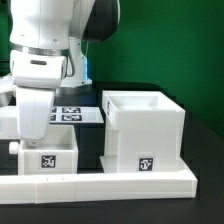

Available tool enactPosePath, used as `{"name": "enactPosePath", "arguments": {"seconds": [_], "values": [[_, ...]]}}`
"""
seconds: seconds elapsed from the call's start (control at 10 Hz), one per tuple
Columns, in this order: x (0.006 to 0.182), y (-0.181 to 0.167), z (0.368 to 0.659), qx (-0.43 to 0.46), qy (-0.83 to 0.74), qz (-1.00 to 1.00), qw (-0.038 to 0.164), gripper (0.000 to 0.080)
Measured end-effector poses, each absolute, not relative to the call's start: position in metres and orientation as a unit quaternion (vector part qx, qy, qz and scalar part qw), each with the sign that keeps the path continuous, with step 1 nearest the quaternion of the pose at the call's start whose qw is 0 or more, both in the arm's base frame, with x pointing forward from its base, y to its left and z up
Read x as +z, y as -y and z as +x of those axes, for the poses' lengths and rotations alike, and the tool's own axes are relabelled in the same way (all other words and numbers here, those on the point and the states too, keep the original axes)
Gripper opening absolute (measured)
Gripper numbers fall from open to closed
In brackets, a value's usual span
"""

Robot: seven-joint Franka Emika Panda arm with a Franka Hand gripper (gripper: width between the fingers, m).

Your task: Assemble drawer

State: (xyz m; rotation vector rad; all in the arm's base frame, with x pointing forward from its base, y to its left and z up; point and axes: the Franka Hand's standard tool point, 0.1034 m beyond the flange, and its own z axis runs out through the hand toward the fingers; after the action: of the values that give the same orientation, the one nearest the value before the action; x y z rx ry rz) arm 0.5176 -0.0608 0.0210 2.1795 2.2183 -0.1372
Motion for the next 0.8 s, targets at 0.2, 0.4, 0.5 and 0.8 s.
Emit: {"name": "enactPosePath", "arguments": {"seconds": [0.2, 0.4, 0.5, 0.8], "values": [[0.0225, 0.0552, 0.5244, -0.029, -0.709, 0.704, 0.028, 0.0047], [0.0224, 0.0529, 0.5251, -0.026, -0.705, 0.708, 0.030, 0.0047], [0.0223, 0.0536, 0.5251, -0.026, -0.704, 0.709, 0.030, 0.0047], [0.0213, 0.0545, 0.5262, -0.020, -0.703, 0.710, 0.036, 0.0047]]}}
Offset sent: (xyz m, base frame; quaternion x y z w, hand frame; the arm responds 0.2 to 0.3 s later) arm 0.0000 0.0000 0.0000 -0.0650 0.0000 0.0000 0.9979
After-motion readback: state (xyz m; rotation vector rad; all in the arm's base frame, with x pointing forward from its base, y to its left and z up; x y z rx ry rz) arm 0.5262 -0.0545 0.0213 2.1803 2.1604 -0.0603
